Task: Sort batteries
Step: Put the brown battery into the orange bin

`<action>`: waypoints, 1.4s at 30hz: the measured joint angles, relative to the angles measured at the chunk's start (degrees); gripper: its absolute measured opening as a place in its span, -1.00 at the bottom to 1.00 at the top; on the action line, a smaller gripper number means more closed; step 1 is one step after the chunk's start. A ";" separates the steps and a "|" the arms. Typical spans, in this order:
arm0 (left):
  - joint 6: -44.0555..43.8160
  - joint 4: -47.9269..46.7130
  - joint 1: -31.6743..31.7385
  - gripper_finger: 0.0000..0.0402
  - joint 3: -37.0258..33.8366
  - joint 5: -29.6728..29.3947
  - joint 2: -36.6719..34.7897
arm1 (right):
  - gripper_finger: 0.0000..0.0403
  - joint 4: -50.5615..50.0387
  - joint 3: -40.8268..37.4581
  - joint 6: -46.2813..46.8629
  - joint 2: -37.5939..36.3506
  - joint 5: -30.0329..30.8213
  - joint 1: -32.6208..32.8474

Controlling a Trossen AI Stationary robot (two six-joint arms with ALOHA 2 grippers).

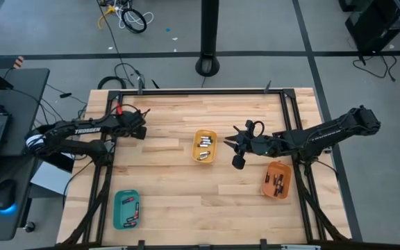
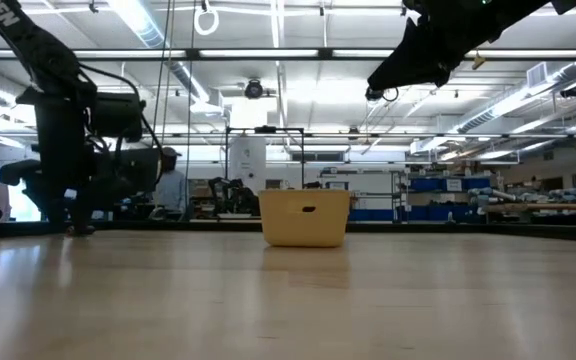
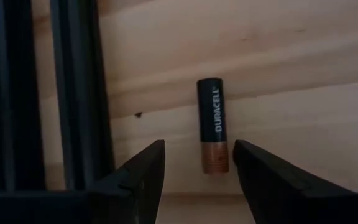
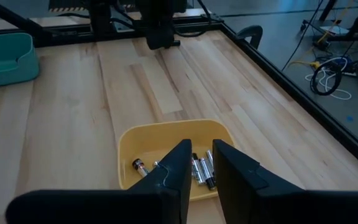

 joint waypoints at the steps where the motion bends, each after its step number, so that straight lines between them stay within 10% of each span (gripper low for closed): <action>1: 0.29 1.13 0.08 0.01 -0.56 0.07 -0.08 | -0.63 0.00 0.00 0.00 0.02 0.00 0.00; 20: 12.47 8.66 -0.45 -0.77 -2.32 1.88 -0.06 | -0.65 0.00 0.00 -1.06 0.01 -0.02 0.04; 42: 18.30 47.23 -17.67 -0.78 -2.43 10.63 -1.30 | -0.74 -3.48 0.02 -2.09 -4.81 -0.13 1.27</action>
